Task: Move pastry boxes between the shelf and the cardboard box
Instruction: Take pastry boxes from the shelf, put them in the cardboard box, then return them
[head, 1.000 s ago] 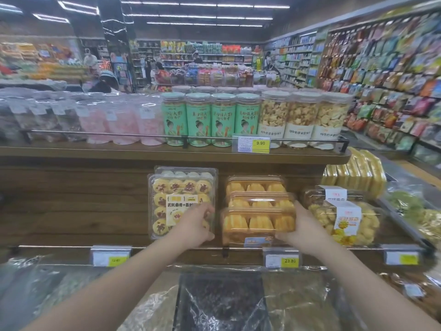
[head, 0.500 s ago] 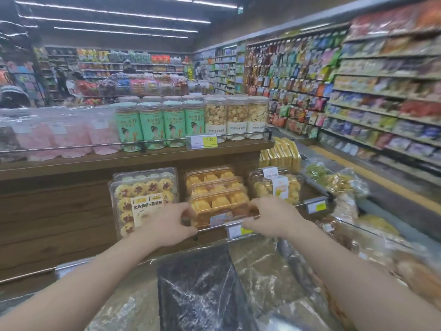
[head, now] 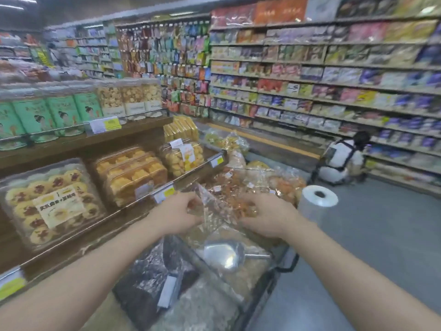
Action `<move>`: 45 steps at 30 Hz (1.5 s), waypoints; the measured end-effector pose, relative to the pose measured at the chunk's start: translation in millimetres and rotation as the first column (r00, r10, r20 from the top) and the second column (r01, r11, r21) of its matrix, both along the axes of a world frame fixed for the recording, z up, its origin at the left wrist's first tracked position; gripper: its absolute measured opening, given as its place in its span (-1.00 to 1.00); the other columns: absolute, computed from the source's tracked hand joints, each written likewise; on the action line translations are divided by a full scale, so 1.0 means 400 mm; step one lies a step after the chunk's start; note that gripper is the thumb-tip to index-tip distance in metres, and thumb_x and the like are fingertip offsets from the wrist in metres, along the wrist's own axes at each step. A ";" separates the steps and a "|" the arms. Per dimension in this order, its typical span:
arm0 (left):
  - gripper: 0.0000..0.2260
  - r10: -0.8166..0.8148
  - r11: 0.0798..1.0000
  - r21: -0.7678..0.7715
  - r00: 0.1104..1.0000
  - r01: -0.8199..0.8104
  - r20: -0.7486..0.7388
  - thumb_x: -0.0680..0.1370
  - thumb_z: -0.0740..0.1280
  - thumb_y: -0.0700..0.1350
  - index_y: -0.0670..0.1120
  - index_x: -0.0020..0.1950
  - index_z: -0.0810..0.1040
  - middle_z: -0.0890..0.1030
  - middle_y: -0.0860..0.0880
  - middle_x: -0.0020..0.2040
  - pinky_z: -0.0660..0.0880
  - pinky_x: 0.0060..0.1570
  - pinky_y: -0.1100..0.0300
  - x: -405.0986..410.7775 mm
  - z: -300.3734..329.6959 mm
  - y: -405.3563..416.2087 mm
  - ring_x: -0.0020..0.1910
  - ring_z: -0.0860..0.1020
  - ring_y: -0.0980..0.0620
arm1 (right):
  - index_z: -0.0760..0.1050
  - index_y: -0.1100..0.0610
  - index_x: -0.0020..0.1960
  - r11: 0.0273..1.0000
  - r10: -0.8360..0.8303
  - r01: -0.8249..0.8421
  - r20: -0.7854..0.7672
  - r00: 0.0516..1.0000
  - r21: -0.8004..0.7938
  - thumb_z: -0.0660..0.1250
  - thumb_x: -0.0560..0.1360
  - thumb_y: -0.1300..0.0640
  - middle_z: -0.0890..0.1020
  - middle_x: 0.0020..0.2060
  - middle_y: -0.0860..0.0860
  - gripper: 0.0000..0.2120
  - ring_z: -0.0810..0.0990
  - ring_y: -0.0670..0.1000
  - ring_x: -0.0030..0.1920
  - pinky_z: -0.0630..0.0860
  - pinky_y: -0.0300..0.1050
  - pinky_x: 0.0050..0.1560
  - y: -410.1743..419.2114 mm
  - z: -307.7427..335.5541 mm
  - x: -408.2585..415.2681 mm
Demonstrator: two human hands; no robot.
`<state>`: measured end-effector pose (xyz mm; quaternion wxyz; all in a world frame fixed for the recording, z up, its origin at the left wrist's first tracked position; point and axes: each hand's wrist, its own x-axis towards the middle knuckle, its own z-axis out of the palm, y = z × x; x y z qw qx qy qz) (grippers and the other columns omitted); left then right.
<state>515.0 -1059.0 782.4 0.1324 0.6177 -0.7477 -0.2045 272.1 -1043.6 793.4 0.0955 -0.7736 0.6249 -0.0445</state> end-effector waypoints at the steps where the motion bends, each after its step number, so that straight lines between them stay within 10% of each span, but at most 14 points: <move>1: -0.72 -0.046 0.999 0.003 0.999 0.046 -0.015 0.50 0.49 0.03 0.12 0.19 0.56 0.59 0.14 0.06 0.54 0.16 0.13 -0.047 -0.002 0.013 0.08 0.59 0.07 | 0.50 -0.02 0.06 0.999 -0.049 0.049 0.014 0.999 0.003 0.31 0.45 -0.29 0.63 0.00 -0.06 -0.62 0.61 0.09 0.08 0.60 0.06 0.01 0.046 -0.002 -0.043; 10: -0.69 -0.539 0.842 0.006 0.842 0.539 -0.024 0.47 0.51 0.08 0.11 0.18 0.57 0.64 0.12 0.11 0.56 0.15 0.12 -0.606 0.014 0.232 0.08 0.61 0.09 | 0.43 -0.06 0.45 0.824 -0.567 0.567 -0.007 0.824 0.010 0.33 0.47 -0.32 0.52 0.39 -0.07 -0.37 0.48 0.05 0.38 0.50 0.02 0.25 0.554 0.008 -0.498; 22: -0.60 -0.932 0.356 0.076 0.349 0.931 0.095 0.52 0.44 0.10 0.14 0.35 0.51 0.59 0.15 0.25 0.51 0.25 0.06 -1.271 -0.056 1.067 0.09 0.49 0.07 | 0.43 -0.10 0.43 0.288 -0.957 0.955 -0.013 0.290 0.067 0.33 0.45 -0.32 0.53 0.37 -0.06 -0.39 0.50 0.05 0.36 0.52 0.03 0.23 1.659 -0.063 -0.833; 28: -0.60 -0.986 0.105 0.153 0.083 0.983 0.142 0.55 0.42 0.12 0.14 0.37 0.49 0.58 0.12 0.26 0.55 0.19 0.05 -1.466 -0.123 1.587 0.19 0.56 0.03 | 0.53 -0.01 0.17 0.008 -0.996 0.991 -0.088 0.019 0.134 0.30 0.39 -0.32 0.61 0.17 -0.02 -0.50 0.58 0.11 0.21 0.56 0.00 0.02 2.223 -0.131 -0.840; 33: -0.59 -0.979 -0.111 0.235 -0.148 0.966 0.142 0.54 0.42 0.13 0.16 0.37 0.50 0.58 0.13 0.26 0.53 0.25 0.04 -1.538 -0.196 1.944 0.23 0.57 0.04 | 0.49 -0.01 0.35 -0.226 -0.974 0.951 -0.063 -0.218 0.209 0.33 0.46 -0.23 0.57 0.27 -0.03 -0.47 0.55 0.09 0.25 0.54 -0.01 0.09 2.546 -0.200 -0.751; 45: -0.64 -0.812 -0.506 0.420 -0.580 0.754 0.063 0.49 0.48 0.02 0.06 0.28 0.57 0.61 0.04 0.20 0.51 0.20 0.14 -1.594 -0.462 2.433 0.17 0.59 0.02 | 0.47 0.05 0.36 -0.640 -0.719 0.652 -0.018 -0.695 0.408 0.35 0.48 -0.20 0.57 0.30 0.03 -0.46 0.54 0.12 0.27 0.54 0.08 0.18 2.864 -0.457 -0.504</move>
